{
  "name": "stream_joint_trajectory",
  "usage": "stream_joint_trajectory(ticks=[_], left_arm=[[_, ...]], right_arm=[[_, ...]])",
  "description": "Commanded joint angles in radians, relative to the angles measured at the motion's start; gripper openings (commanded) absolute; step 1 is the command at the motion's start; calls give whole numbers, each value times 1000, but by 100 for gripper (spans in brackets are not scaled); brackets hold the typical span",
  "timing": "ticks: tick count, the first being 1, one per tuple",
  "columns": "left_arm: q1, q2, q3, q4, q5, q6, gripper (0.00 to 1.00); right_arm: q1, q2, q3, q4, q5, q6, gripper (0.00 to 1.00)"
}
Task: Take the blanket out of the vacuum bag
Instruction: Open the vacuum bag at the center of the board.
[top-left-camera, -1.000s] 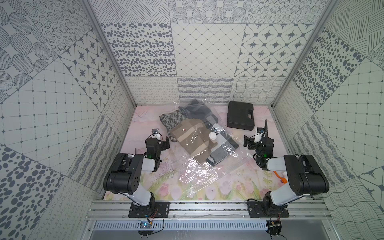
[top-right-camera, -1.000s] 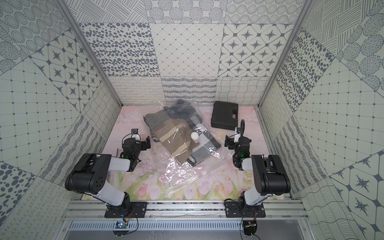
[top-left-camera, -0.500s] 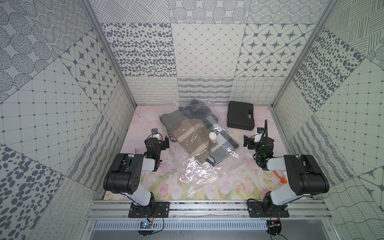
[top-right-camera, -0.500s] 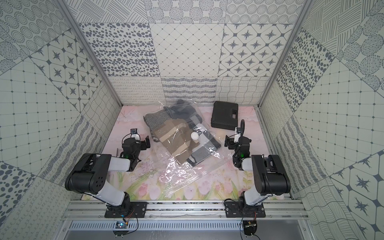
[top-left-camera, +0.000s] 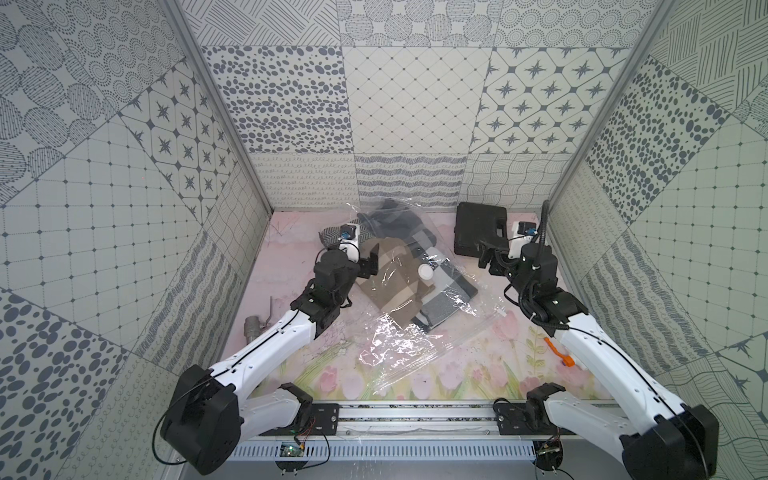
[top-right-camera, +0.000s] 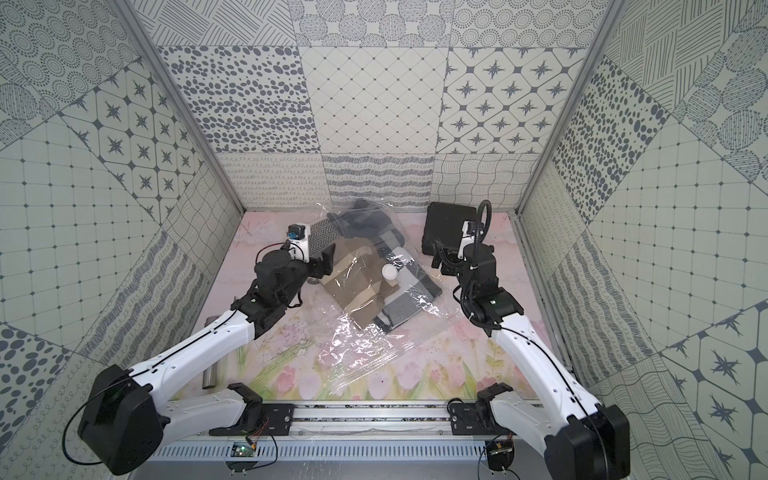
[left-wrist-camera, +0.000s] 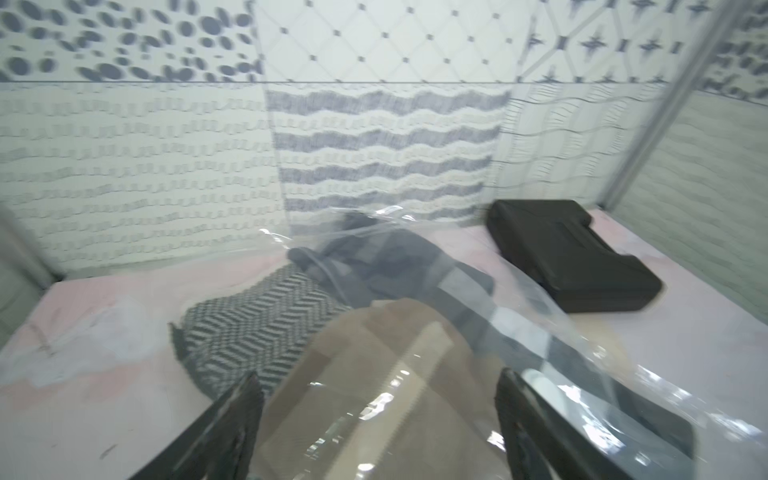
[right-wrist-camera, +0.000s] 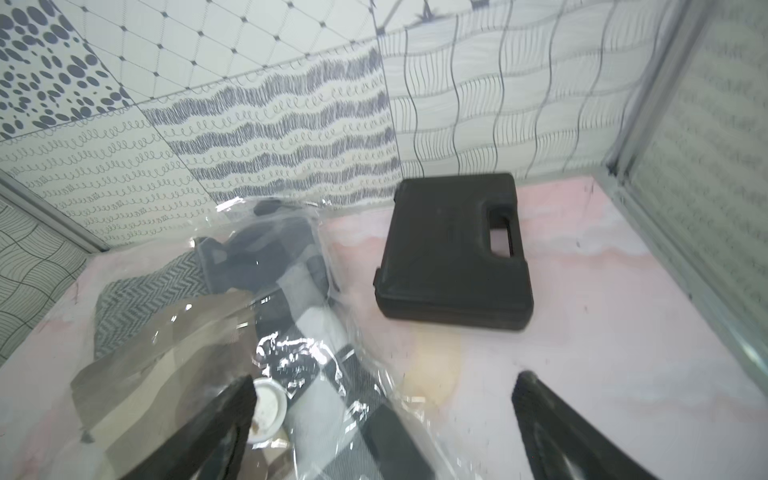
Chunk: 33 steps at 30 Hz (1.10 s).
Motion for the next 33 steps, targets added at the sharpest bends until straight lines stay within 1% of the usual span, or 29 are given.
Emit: stream_joint_trajectory(ticks=[1,2,4,5,7,10,12,14,16,19,23,28,33], left_arm=[[-391,38,87,-540,-228,67,87],[-490,75,103,-603,-351,82,87],[-622,158,123,-701,-498,57,88],[-675,208,121,-715,-559,44,88],[-754,321,126,-714,-640,33,89],[-821,526,215,-789,-779,-10,90],[-843,627,283,-837,-788,-23,89],[-877,682,335,-854,-787,-23,89],[-901,687,363,-861,-739,-30,89],[-931,679,366,-867,-701,-63,90],[-940,697,370,-918,-690,-112,90],[-938,714,377,-881,-700,-81,91],[-927,737,390,-810,-682,-59,91]], right_arm=[[57,-110,-100,-287,100,241,99],[60,-144,-108,-328,123,253,99],[60,-196,-117,-372,177,268,99],[59,-216,-125,-377,201,269,99],[48,-224,-131,-391,205,287,99],[29,-205,-133,-391,109,296,99],[29,-200,-142,-402,85,302,99],[24,-220,-160,-416,94,300,99],[7,-249,-178,-421,100,288,99],[-42,-292,-202,-419,69,267,99],[-109,-320,-239,-401,-3,250,99],[-139,-311,-285,-346,-57,247,99],[-143,-269,-279,-317,-84,238,99]])
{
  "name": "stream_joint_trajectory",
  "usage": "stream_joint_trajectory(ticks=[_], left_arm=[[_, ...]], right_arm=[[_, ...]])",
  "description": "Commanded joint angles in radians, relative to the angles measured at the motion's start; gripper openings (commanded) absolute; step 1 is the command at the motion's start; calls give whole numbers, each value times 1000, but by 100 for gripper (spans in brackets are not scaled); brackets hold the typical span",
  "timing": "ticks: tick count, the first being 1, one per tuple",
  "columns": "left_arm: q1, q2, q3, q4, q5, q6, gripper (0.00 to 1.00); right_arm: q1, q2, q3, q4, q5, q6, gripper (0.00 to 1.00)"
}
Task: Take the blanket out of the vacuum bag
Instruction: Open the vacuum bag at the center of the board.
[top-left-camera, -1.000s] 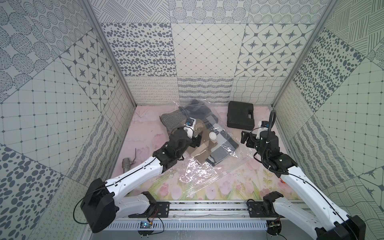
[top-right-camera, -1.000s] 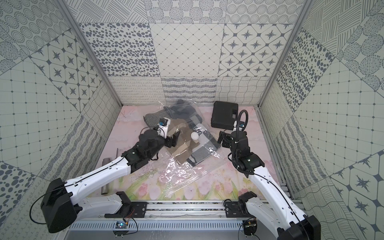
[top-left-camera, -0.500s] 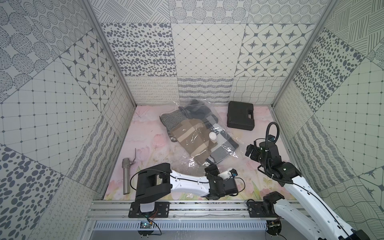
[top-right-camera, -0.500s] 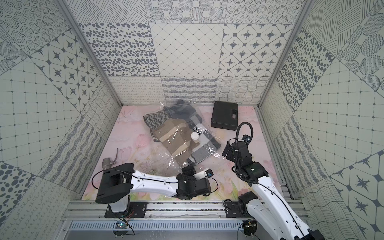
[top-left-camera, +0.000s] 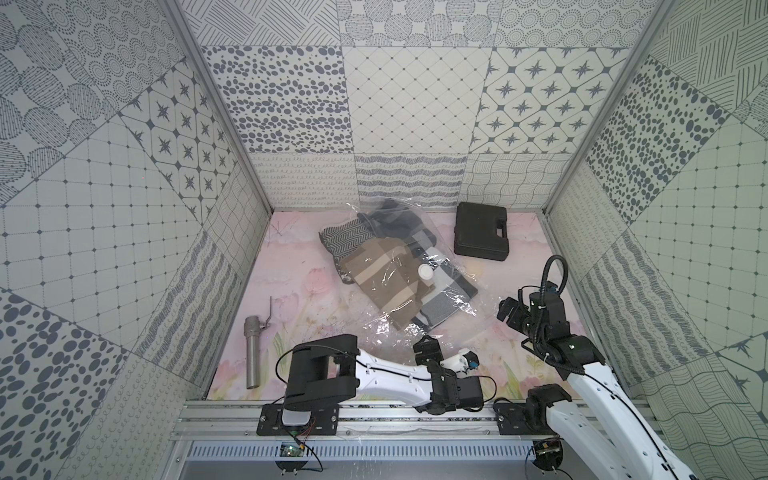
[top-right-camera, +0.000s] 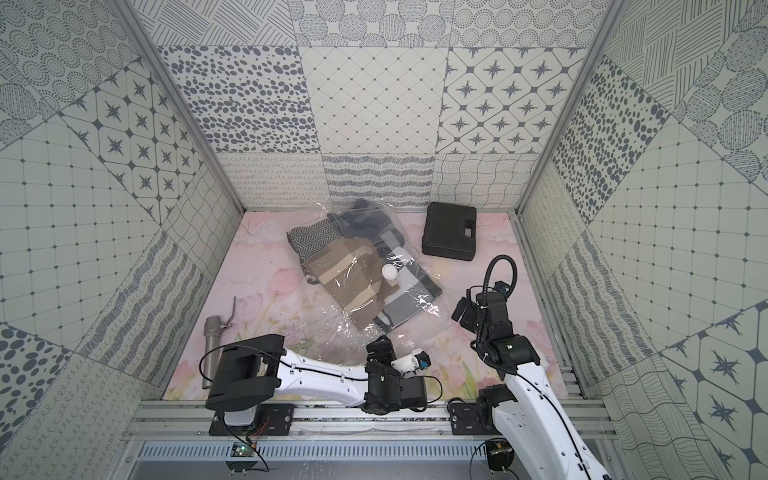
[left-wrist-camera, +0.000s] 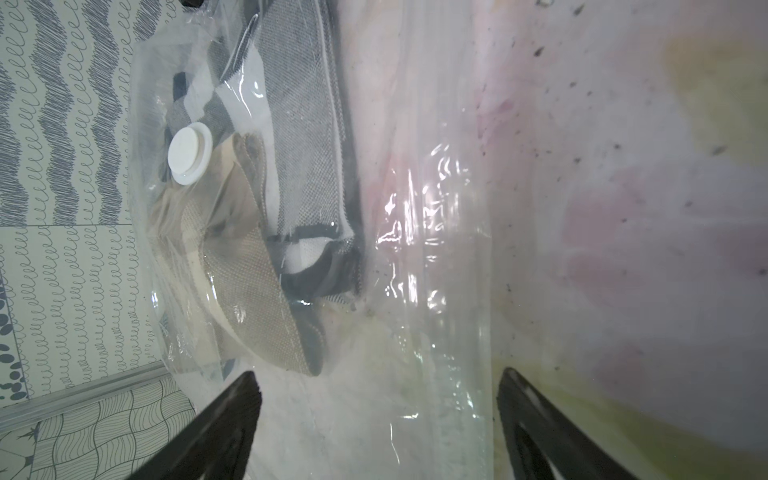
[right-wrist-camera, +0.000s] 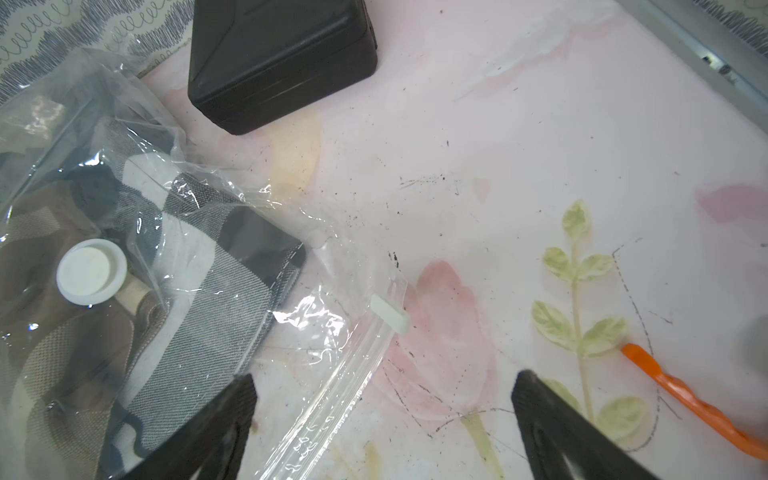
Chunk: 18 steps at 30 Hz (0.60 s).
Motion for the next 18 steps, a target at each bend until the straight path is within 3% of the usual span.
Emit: stream_joint_trajectory(ticks=[1,14,18], left_arm=[[9,29,23,13,-39,-12,91],[72,33,29,123,-90,56,85],[89,37,8,132,-121,57,76]], right_arm=[[-5,20,9,63,-33,-16,99],[-24,28,-4,93,-59,-34,99],[-28,35,-7,108,-86,-32,99]])
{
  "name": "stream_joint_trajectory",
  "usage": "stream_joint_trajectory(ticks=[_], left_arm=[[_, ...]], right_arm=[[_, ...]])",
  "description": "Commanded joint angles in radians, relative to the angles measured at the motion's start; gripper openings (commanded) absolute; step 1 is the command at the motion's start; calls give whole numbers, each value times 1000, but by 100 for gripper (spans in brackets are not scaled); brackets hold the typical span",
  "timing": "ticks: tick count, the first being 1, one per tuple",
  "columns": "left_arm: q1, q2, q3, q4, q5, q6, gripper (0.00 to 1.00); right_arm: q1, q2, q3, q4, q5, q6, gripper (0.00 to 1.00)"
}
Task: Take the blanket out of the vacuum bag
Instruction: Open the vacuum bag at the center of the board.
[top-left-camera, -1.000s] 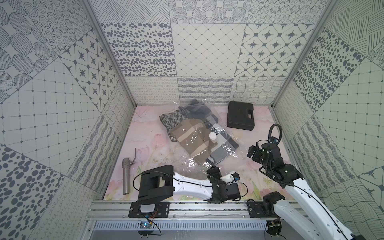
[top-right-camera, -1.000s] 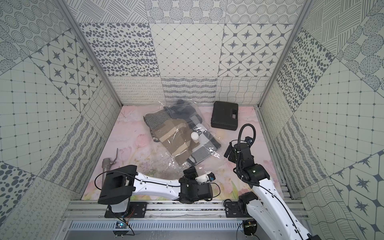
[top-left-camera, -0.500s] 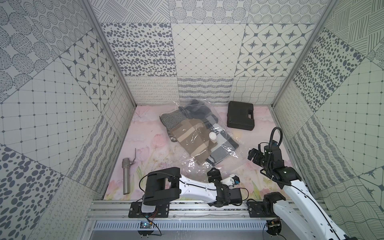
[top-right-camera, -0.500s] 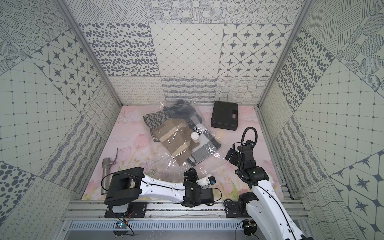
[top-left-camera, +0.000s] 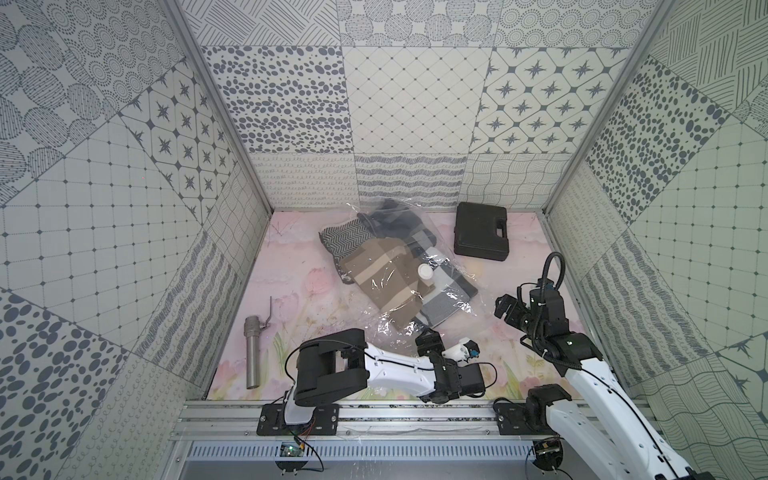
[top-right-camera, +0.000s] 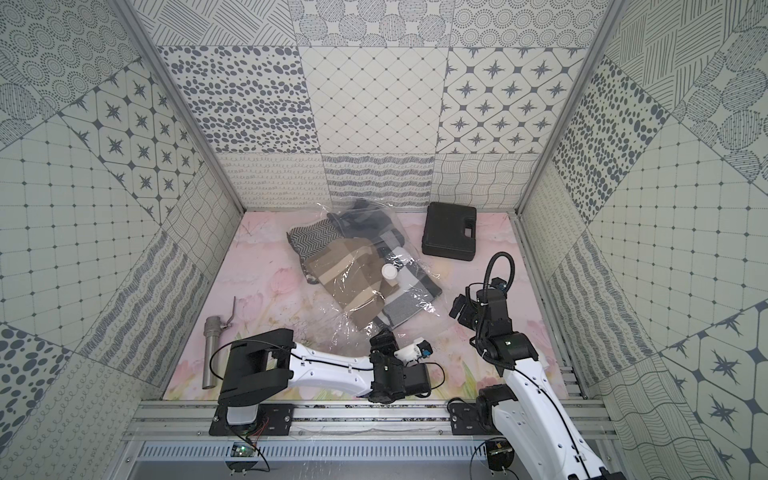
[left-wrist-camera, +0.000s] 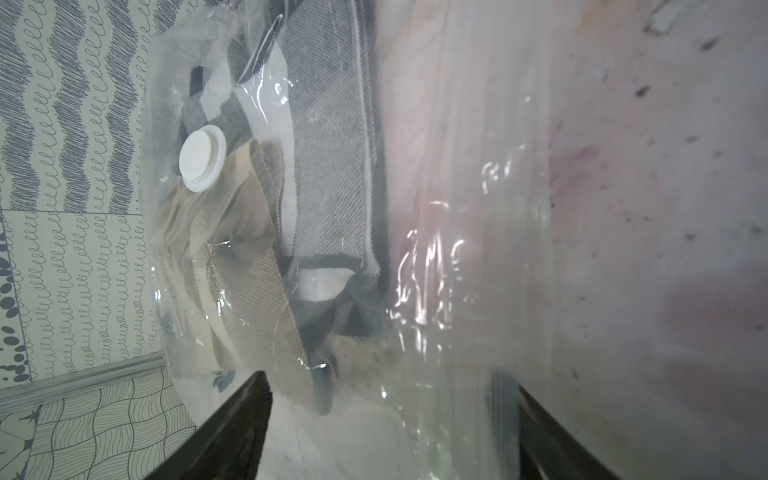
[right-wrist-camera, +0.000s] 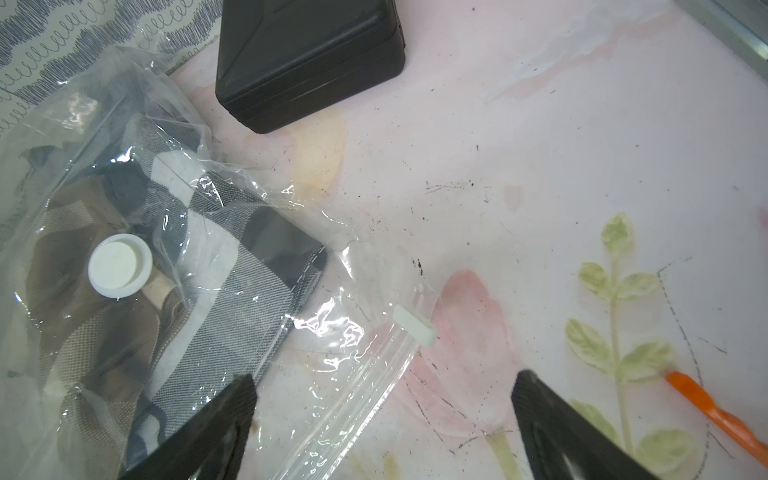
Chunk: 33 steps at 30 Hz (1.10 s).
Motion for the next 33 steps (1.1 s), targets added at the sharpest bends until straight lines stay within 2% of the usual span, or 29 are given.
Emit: stream_joint_trajectory(ticks=[1,3,6,8,9,10,14,18,21,23,27,29,33], left_arm=[[22,-12,-9,43,-91,24,71],[32,-26,-16,54,-95,35,59],[44,-65,-45,97,-126,82,27],[51,-99,-76,133,-129,117,10],[54,-117,-92,150,-125,133,3],[57,-141,-111,172,-108,154,0],[81,-263,-184,247,59,246,0],[181,-395,-208,227,247,281,0],[271,-492,-222,239,478,339,0],[331,-520,-212,239,624,373,0],[429,-487,-151,265,781,412,0],[475,-438,-99,280,859,425,0],[542,-312,30,282,935,451,0]], right_arm=[[-6,5,-7,51,-29,-9,99],[-6,2,-7,57,-45,-15,99],[-6,-26,-14,75,-80,-18,99],[-6,-79,-28,119,-131,-39,99],[-6,-113,-37,148,-153,-52,99],[-6,-156,-43,173,-160,-63,99],[-5,-296,-26,193,-63,-142,99],[-6,-308,24,145,-9,-191,99],[-6,-290,91,144,-146,-182,99],[-6,-280,94,180,-270,-125,99],[-5,-270,44,260,-468,65,99],[-3,-294,-36,332,-552,173,99],[14,-386,-169,417,-588,326,99]])
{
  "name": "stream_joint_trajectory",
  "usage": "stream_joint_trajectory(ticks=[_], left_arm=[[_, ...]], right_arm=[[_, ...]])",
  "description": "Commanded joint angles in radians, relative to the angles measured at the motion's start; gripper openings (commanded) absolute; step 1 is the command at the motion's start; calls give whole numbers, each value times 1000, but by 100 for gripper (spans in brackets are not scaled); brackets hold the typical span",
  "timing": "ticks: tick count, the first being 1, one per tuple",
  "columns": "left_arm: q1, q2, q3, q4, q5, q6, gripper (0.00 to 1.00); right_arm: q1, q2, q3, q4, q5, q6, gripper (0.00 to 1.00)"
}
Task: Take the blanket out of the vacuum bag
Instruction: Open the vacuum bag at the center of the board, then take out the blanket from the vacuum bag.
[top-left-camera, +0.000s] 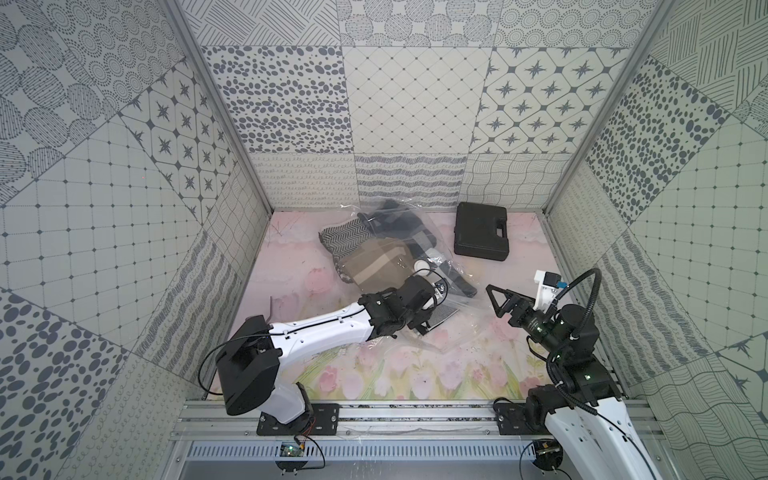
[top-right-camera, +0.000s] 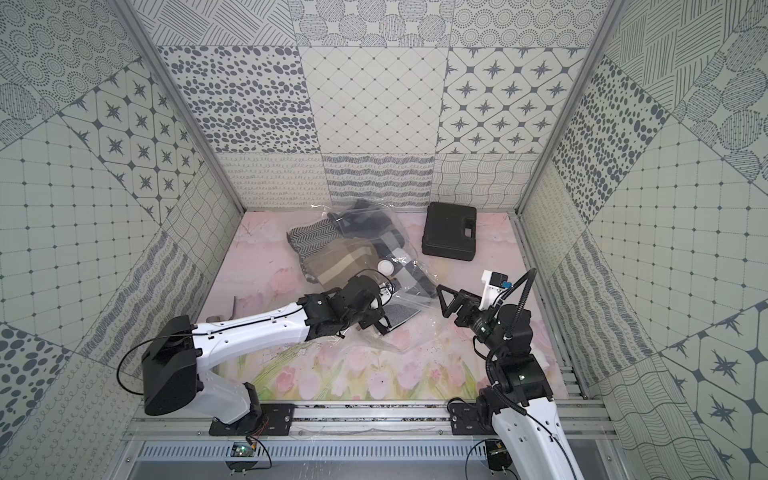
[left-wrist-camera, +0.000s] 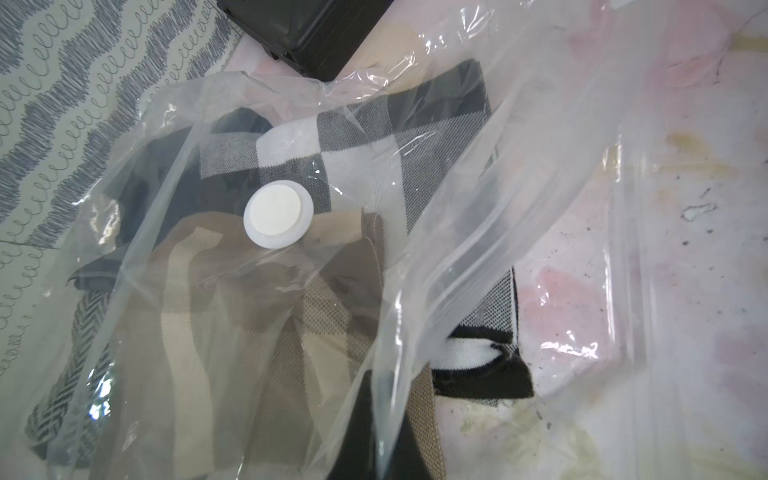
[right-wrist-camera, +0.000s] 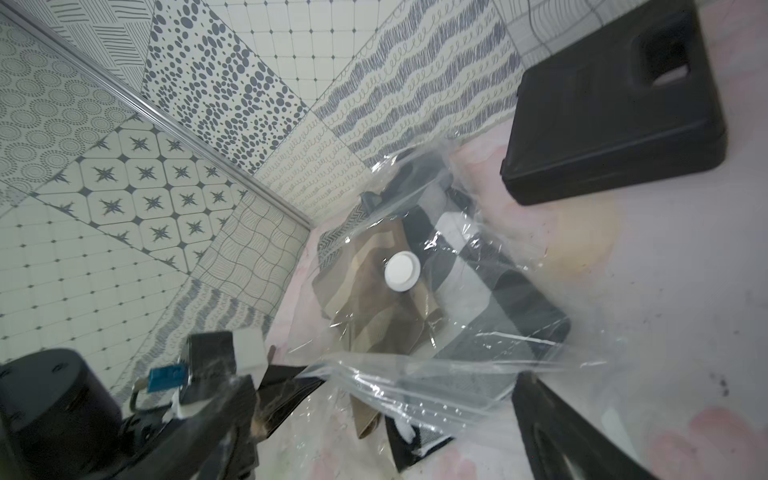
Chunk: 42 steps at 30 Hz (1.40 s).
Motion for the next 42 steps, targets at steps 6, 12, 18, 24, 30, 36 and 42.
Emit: stream_joint_trajectory(ticks=[6,12,18,24,30,36,42], left_arm=[[160,253,328,-2,320,163,0],[211,226,368,-88,350,154,0],[228,118,285,-149,339,148,0],[238,40,256,-230,322,98,0],[238,-10,259,-277,160,34,0],[236,-23,250,-269,34,1,0],[237,-59,195,-213,24,-2,0]], right_arm=[[103,-89,-108,115,-32,188,99],[240,296,-155,509,-3,216,96],[337,736,-71,790,0,184,92],[391,885,31,807,39,128,95],[406,1085,107,903,46,139,94],[485,1180,220,713,166,54,90],[550,1191,283,564,301,2,93]])
